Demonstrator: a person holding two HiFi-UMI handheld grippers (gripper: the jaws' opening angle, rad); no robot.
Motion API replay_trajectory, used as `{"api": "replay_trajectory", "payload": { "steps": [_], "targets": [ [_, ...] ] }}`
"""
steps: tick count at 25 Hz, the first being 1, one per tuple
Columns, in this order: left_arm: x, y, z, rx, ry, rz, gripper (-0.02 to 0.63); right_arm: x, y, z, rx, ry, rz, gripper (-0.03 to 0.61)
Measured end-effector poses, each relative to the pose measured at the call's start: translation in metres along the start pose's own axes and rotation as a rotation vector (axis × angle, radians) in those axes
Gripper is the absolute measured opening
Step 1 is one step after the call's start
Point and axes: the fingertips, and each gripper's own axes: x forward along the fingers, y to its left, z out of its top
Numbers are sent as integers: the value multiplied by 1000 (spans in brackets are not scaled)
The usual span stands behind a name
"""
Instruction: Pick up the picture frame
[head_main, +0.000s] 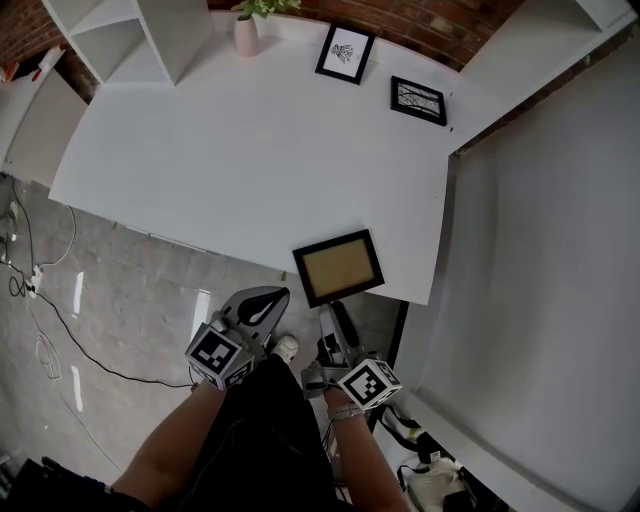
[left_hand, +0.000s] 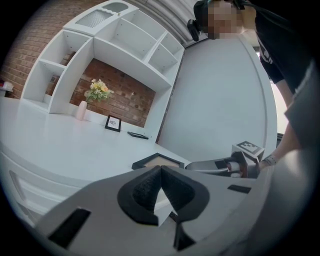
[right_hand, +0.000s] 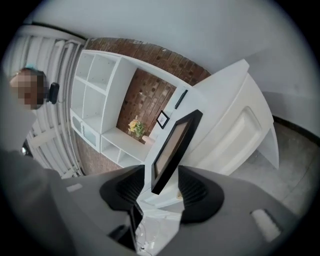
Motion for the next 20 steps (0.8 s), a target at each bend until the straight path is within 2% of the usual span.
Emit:
{"api": "replay_trajectory", "payload": {
  "steps": [2,7,10,16,20],
  "targets": [
    [2,0,-1,-4,-3,1,3,6,-2,0,67,-7,18,213],
    [2,0,-7,-21,13,8,3,22,3,1,156,0,89,219],
    [2,3,-10,-26,17,15,3,28,-1,-1,226,2,88,219],
    [4,7,-11,-43,12,24,3,38,-6,-3,281,15,87,215],
    [3,8,-15,-53,14,27,3,41,-12,-6,320,21,81,188]
  ]
}}
